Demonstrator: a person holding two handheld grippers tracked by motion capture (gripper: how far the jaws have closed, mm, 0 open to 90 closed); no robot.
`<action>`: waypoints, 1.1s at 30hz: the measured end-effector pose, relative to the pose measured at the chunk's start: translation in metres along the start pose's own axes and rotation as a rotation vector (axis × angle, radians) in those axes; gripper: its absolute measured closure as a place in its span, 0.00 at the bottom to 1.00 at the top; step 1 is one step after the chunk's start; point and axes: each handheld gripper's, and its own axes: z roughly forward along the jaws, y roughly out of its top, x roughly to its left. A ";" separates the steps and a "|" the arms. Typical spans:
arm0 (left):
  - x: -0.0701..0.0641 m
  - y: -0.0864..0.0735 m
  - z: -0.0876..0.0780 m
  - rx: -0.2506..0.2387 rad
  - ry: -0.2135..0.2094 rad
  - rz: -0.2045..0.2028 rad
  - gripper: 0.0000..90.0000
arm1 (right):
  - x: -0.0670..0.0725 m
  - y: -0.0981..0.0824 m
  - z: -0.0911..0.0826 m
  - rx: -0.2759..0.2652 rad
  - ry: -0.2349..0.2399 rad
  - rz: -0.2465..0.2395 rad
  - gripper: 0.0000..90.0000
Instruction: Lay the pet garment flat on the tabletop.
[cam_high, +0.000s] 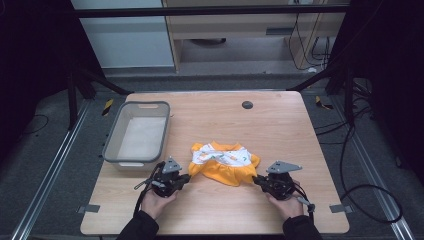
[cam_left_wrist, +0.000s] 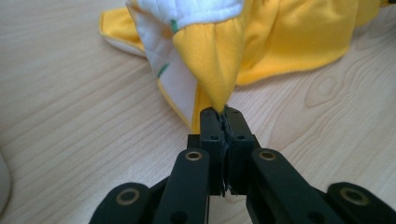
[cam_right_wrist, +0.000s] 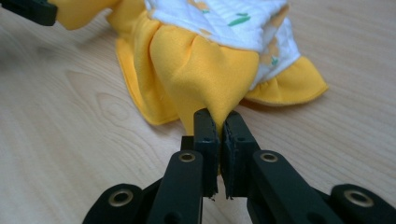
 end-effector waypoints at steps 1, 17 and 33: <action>0.000 0.001 -0.003 -0.012 -0.002 -0.004 0.98 | 0.001 0.001 -0.004 -0.009 0.009 -0.009 0.96; 0.002 -0.016 -0.029 0.082 -0.105 -0.079 0.98 | 0.008 -0.017 -0.047 0.023 0.175 0.020 0.87; -0.018 0.006 -0.048 -0.171 -0.010 0.016 0.67 | 0.010 -0.009 -0.044 -0.119 0.045 -0.029 0.83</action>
